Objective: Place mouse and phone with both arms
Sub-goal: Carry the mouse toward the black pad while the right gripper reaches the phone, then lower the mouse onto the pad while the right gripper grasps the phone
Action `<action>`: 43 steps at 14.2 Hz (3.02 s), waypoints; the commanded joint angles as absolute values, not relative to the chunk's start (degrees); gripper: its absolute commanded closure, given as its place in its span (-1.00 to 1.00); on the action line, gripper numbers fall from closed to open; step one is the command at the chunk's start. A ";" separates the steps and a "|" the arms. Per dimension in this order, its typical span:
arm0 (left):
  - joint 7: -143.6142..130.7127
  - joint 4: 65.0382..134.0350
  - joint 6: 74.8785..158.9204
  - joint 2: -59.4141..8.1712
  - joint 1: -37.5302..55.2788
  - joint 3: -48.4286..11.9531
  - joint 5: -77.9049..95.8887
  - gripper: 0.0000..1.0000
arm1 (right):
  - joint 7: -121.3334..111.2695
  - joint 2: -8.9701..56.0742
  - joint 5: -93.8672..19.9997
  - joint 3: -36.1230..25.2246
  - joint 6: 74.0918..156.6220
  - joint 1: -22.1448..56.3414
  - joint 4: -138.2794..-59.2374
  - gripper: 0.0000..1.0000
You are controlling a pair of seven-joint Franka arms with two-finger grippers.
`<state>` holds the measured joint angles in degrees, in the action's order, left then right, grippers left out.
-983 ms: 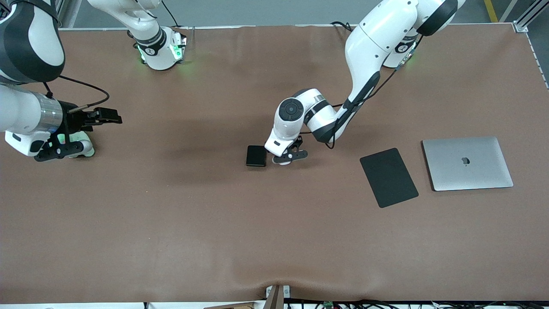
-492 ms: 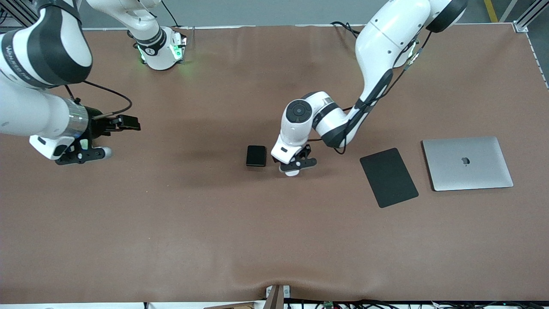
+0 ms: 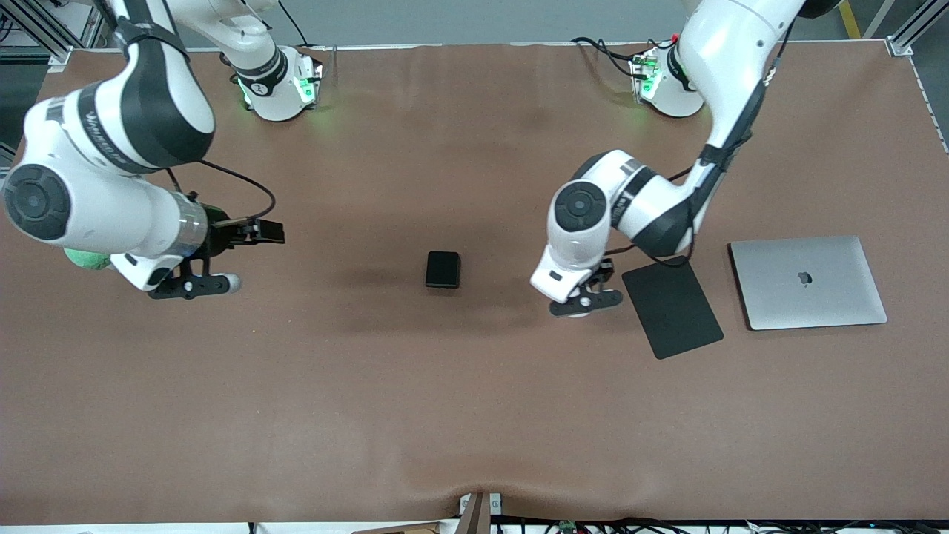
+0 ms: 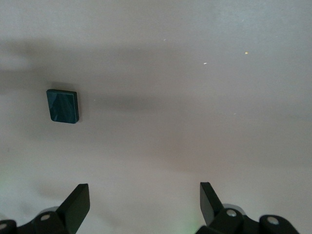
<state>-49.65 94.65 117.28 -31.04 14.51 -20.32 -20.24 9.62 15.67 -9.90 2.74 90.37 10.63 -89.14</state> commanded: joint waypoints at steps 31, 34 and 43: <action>-34.54 123.75 144.40 -25.66 -15.64 -21.80 -24.87 1.00 | 28.65 35.94 -9.49 2.37 127.26 32.69 -93.78 -1.00; -32.10 124.36 146.24 -26.02 -15.73 -21.80 -24.87 1.00 | 31.37 37.44 -9.32 2.29 129.89 34.27 -93.78 -1.00; -31.20 123.66 148.80 -27.42 -16.61 -23.64 -24.61 1.00 | 37.44 40.60 -5.80 2.20 132.01 37.09 -93.96 -1.00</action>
